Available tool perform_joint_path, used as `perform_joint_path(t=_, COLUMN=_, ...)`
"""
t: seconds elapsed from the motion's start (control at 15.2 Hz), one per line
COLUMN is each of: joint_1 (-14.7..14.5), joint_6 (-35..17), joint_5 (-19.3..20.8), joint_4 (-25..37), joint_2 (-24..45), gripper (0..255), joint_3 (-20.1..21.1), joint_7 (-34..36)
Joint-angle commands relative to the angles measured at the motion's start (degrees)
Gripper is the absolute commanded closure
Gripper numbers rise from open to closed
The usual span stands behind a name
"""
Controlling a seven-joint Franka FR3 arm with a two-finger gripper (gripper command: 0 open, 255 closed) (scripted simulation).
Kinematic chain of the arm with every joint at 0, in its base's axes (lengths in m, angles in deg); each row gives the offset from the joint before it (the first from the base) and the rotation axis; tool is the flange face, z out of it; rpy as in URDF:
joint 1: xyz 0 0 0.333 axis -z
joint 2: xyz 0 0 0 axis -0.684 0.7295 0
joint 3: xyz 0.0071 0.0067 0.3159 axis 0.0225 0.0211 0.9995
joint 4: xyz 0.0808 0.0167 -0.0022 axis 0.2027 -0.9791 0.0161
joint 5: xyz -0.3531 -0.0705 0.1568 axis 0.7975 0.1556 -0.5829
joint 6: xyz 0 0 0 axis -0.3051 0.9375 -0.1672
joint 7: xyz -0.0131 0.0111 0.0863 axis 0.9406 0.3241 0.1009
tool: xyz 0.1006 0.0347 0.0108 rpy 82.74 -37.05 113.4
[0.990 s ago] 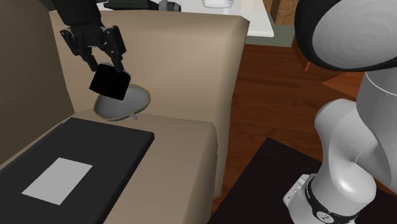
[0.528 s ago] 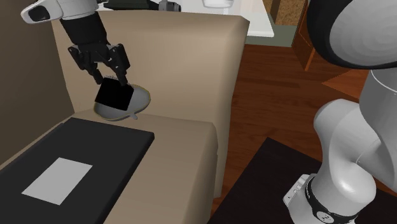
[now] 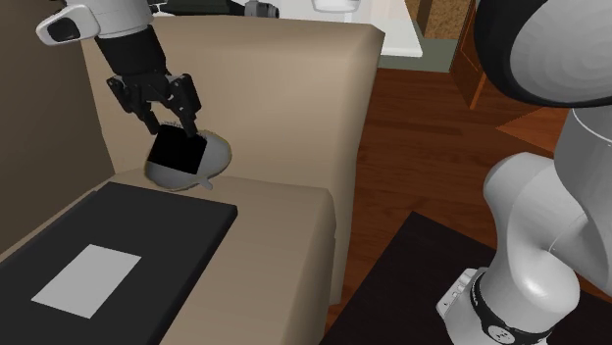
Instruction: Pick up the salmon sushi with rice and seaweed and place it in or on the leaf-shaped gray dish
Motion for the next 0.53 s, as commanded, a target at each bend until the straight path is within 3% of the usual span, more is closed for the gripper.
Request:
perform_joint_path(t=0.0, joint_1=0.0, joint_6=0.0, joint_5=0.0, joint_4=0.0, joint_2=0.0, gripper=255, joint_3=0.0, joint_7=0.0)
perform_joint_path(t=0.07, joint_1=0.0, joint_6=0.0, joint_5=0.0, joint_4=0.0, joint_2=0.0, gripper=0, joint_3=0.0, joint_7=0.0)
perform_joint_path(t=0.4, joint_1=0.0, joint_6=0.0, joint_5=0.0, joint_4=0.0, joint_2=0.0, gripper=0, joint_3=0.0, joint_7=0.0)
perform_joint_path(t=0.46, joint_1=0.7, joint_6=2.2, joint_5=-0.3, joint_4=2.6, joint_2=0.5, gripper=0, joint_3=0.1, joint_7=-0.1)
